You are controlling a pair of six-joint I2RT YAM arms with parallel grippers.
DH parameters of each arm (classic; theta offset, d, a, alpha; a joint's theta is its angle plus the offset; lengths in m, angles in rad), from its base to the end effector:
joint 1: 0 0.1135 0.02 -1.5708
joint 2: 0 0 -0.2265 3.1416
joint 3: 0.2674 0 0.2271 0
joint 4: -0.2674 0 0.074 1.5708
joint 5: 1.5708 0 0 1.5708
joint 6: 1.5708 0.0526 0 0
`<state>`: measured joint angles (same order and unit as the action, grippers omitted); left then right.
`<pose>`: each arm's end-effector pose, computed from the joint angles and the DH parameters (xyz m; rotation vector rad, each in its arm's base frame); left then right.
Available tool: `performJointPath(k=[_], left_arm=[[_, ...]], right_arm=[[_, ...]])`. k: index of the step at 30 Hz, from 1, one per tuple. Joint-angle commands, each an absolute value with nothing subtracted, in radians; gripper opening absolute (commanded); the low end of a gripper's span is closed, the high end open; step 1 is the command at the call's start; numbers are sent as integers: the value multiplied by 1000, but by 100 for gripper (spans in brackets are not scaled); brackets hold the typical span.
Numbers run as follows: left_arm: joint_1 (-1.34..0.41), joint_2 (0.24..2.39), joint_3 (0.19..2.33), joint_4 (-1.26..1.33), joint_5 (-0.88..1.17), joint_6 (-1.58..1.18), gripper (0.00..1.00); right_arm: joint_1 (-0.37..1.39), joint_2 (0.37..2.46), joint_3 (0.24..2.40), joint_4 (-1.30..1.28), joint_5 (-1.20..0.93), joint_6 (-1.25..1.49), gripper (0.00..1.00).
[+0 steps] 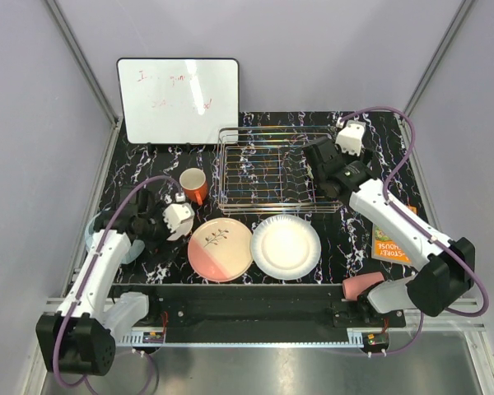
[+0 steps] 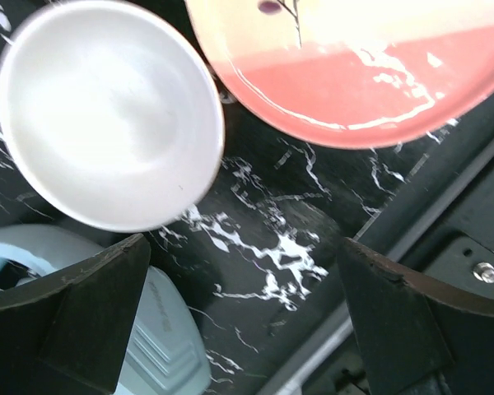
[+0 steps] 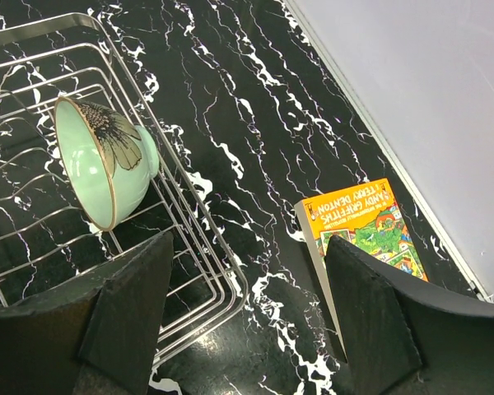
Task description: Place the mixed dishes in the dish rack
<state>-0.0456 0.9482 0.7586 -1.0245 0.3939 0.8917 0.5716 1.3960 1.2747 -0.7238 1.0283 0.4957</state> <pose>0.1560 -0.0273 0.2003 1.2794 2.3164 -0.2855 0.2535 0.1095 0.2939 0.3472 1.9833 -0.5771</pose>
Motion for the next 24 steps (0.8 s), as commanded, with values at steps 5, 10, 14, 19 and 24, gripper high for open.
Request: performJointPath(k=[5,10,14,19,24], left_arm=[[-124,1060,712,-775,282,808,99],[-149,1129,687,-680,232,790,95],[-147,1209,695,-650,203,775,87],[-156,1223,707,-647,207,747,59],[-173,1186,698,-655,199,727,42]], right_arm=[[580,1350,1266,-721,1042,537,81],[578,1342,1281,-721,1049,525,81],[577,1339,1289,-723,1049,523,81],[577,1332,1285,-721,1058,520,81],[572,1315,1269,-722,1065,522,81]])
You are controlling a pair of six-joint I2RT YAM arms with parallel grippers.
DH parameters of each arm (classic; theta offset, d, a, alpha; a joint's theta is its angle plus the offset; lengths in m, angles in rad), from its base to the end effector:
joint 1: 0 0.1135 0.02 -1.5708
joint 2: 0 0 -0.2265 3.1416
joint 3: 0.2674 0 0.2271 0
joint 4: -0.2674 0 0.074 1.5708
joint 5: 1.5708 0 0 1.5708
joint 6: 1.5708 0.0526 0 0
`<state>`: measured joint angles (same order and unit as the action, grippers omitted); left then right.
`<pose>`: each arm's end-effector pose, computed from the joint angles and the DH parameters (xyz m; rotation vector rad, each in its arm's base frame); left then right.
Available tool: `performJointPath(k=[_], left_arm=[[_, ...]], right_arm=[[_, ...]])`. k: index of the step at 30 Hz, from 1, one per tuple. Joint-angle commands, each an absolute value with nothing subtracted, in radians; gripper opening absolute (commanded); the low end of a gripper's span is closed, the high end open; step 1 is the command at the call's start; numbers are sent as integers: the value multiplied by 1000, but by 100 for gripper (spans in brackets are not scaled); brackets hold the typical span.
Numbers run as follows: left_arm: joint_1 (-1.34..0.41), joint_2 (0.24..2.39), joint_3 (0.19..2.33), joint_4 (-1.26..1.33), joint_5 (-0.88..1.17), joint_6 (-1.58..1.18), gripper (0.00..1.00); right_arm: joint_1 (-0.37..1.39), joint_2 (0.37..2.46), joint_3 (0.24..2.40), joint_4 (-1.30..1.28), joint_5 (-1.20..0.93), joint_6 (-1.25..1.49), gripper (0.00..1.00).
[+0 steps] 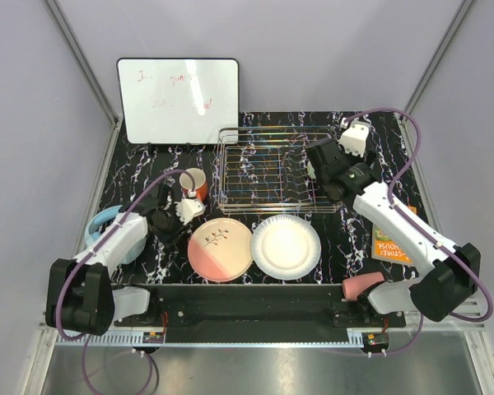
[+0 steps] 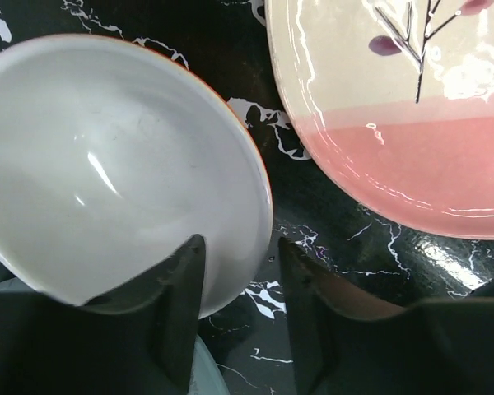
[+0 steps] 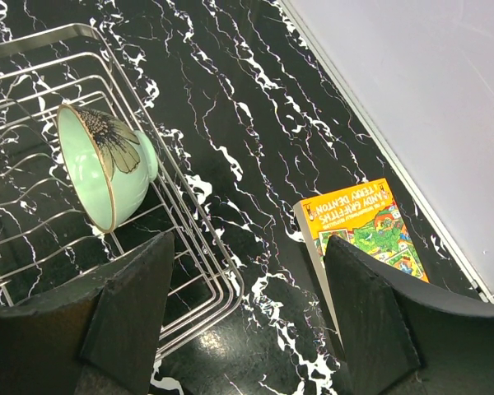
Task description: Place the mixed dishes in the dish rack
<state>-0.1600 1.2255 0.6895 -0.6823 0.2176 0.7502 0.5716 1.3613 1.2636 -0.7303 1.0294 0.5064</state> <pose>0.2011 -0.0440 0.1487 1.2518 2.4367 -0.1444 0.2474 0.1055 0.2989 0.3669 1.9690 -0.5583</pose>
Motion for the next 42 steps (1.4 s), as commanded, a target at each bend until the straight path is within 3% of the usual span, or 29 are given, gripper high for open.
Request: performJointPath(k=[1,6,11,21,24,27,32,37,42], left_arm=[[-178,1180,693,-658,199,726,38],[-202,1169,670,-686,199,706,12],[-213,1147,655,-719,204,690,0],[-225,1134,684,-750,218,644,0],[-233,1112,784,-813,271,595,0],[-247,1068,1031,-894,371,497,0],[-267,1054,1322,-902,662,254,0],[-319,1126,1424,-624,970,-98,0],[-471,1294,1407,-281,1015,-492,0]], right_arm=[[569,1313,1266,-721,1065,523,81],[561,1295,1247,-721,1058,534,81],[549,1270,1227,-722,1052,542,81],[538,1249,1197,-719,1034,558,80],[537,1243,1190,-718,1038,560,80],[537,1243,1183,-719,1054,569,80],[535,1204,1151,-719,1078,614,80],[525,1126,1109,-716,1094,670,80],[497,1040,1062,-716,1092,739,79]])
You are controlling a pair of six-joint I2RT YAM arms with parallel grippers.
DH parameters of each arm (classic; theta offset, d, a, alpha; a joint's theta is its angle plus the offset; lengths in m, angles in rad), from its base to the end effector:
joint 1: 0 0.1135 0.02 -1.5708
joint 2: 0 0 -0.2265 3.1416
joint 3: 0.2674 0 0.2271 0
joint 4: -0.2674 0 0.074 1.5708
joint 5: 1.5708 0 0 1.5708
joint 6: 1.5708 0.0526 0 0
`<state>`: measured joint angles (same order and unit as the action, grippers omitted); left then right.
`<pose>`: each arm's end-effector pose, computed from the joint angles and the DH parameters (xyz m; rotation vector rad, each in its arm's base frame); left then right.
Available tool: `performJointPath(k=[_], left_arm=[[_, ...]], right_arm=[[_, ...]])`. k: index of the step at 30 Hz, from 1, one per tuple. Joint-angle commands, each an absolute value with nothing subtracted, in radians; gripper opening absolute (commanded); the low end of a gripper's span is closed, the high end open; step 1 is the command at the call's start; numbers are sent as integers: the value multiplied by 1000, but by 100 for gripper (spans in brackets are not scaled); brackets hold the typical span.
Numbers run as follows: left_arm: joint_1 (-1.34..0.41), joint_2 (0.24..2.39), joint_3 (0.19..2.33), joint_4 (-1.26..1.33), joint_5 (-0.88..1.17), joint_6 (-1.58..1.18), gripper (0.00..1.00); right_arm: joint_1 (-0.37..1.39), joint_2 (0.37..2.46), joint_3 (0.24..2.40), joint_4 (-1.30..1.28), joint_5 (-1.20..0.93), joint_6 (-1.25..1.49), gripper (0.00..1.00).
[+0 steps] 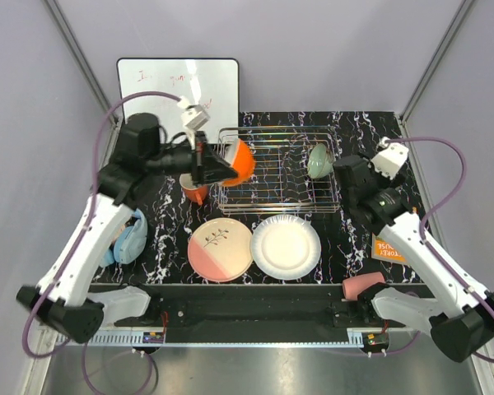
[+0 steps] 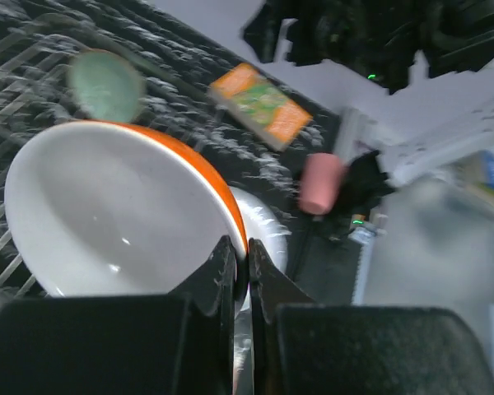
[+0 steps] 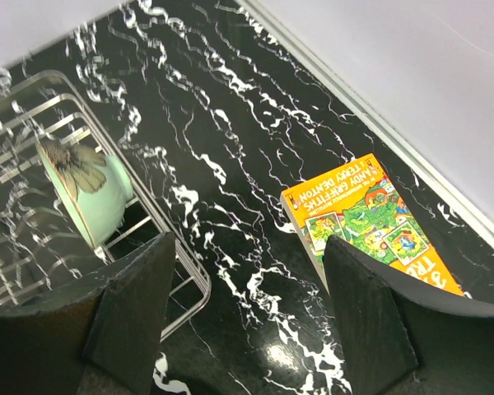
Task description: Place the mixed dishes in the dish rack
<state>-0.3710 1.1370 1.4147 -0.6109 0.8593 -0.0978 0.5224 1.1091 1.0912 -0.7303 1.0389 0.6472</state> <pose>0.1919 -0.1174 0.4013 0.8473 1.7451 -1.1269 0.2072 0.0670 0.3039 0.5887 1.8579 -0.4463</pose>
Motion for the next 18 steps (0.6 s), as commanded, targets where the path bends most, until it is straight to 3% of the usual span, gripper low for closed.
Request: performJointPath(k=[1,13,18], left_arm=[[-486,1317,1407,-197,1023,-559,0],[-618,1735,1571,378,1013,-1102,0],[-678,1882,1540,662,931,-1310,0]], right_arm=[[489,1032,1057,-718,1088,747,79],[453,887,994,-724,948,861,75],[453,882,985,-723,956,831,75]])
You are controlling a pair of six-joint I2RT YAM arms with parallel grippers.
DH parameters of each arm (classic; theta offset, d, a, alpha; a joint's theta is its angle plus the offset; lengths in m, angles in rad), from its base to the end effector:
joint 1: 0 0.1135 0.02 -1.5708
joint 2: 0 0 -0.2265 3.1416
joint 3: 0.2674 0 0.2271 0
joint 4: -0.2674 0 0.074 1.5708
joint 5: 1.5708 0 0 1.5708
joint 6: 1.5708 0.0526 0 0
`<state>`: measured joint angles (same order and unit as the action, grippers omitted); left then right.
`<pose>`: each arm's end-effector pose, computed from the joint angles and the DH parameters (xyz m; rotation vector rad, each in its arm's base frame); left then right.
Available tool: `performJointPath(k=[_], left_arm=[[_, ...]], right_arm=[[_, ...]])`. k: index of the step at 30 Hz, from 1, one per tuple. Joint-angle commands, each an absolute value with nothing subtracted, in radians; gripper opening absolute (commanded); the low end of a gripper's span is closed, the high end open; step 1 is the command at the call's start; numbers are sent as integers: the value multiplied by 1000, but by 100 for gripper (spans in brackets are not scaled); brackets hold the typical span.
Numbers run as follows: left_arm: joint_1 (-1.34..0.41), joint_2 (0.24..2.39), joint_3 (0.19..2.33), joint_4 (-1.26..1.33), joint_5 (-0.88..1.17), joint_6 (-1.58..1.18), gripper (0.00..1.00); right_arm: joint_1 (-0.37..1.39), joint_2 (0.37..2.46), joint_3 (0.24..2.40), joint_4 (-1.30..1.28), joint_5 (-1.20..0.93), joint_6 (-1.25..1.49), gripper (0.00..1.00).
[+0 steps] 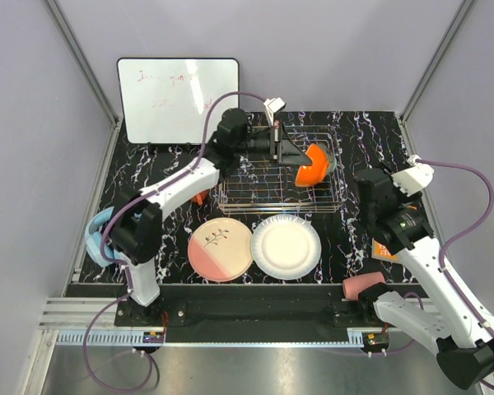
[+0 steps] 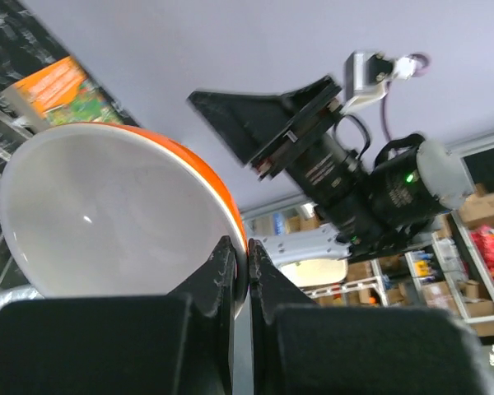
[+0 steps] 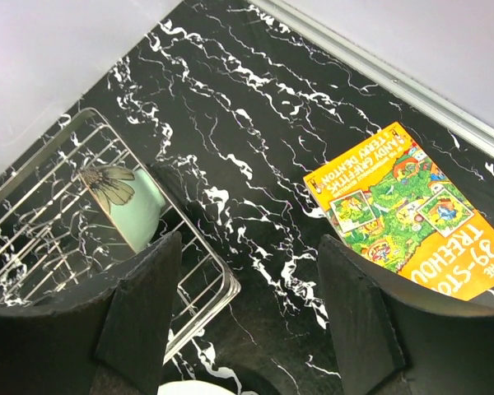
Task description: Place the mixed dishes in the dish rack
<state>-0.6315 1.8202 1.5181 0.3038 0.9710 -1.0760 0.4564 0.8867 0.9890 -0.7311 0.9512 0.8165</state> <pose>0.3025 -0.2751 0.3253 0.5260 1.9463 -1.9639 0.1743 0.0379 0.3096 0.8139 1.7443 -0.2077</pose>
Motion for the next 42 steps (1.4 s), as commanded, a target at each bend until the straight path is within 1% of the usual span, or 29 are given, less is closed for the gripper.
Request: performJointPath(k=[1,6,18,25,35,42], left_arm=[[-686,1897,1528,740,896,-1362,0],[-721,1968,1459,807,798,-1448,0],[-808,2105,1552,735,617,-1422,0],[-801,2172,1607,707,604,-1355,0],[-718,2215,1651,706,604,-1313,0],[-719,2255,1648,706,604,-1281,0]], right_arm=[[453,884,986,-724,957,827,75],[451,902,1012,-723,954,808,75],[451,881,980,-721,916,801,74],[451,839,959,-729,884,799,72],[453,865,943,-744,851,798,72],[453,888,965,-744,856,788,72]])
